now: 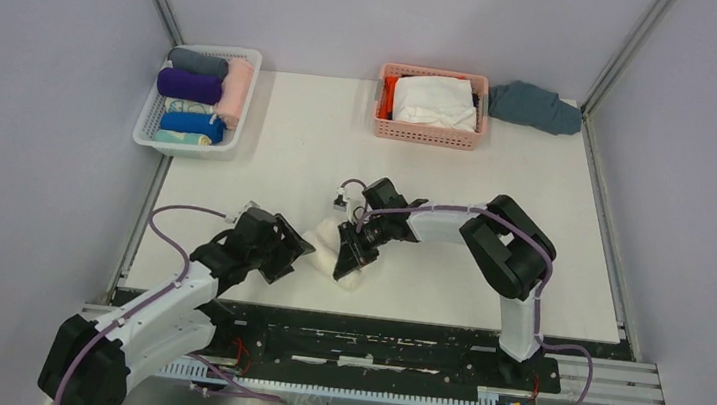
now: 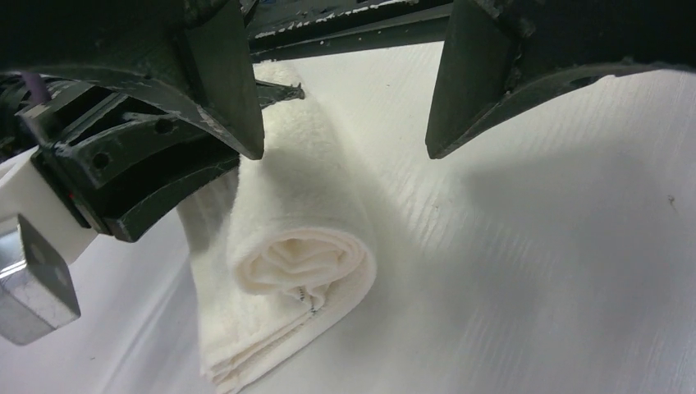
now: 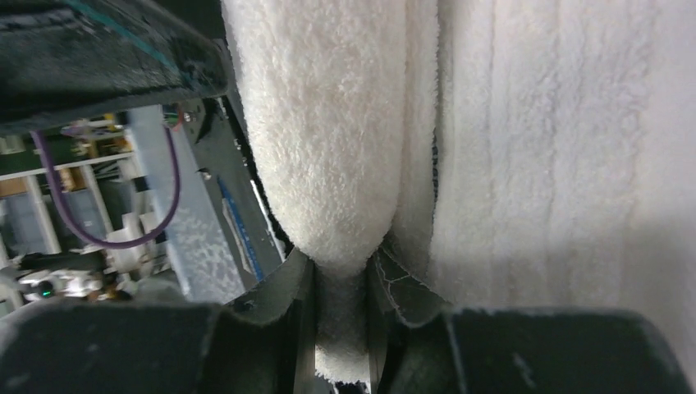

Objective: Roll the towels
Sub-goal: Fold the towel at the center of the board.

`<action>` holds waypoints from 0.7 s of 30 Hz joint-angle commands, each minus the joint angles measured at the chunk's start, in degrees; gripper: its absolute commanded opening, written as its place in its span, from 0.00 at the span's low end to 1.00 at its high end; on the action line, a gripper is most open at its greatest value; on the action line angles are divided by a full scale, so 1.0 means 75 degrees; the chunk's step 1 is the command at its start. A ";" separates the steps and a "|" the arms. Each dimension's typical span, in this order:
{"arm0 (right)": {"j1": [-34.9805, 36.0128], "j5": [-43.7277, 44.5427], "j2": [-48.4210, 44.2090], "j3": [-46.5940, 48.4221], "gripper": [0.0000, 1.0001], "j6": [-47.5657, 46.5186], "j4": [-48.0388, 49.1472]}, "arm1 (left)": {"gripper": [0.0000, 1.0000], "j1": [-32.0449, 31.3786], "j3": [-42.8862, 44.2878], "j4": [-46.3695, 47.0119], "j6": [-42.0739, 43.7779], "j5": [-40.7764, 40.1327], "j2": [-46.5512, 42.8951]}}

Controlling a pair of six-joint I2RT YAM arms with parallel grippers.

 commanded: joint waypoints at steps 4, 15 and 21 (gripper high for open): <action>-0.0400 -0.1117 0.0787 0.0366 0.19 0.0550 -0.0233 | 0.79 -0.0029 -0.0011 0.1039 0.0138 0.0238 0.0721; -0.0471 0.0562 -0.0048 0.0513 0.47 -0.0086 -0.1149 | 0.71 -0.0024 0.0305 0.1478 0.0183 -0.0091 0.2942; -0.0170 0.2423 -0.1245 0.0535 0.60 -0.0717 -0.1852 | 0.69 -0.0032 0.0325 0.1490 0.0240 -0.0232 0.3464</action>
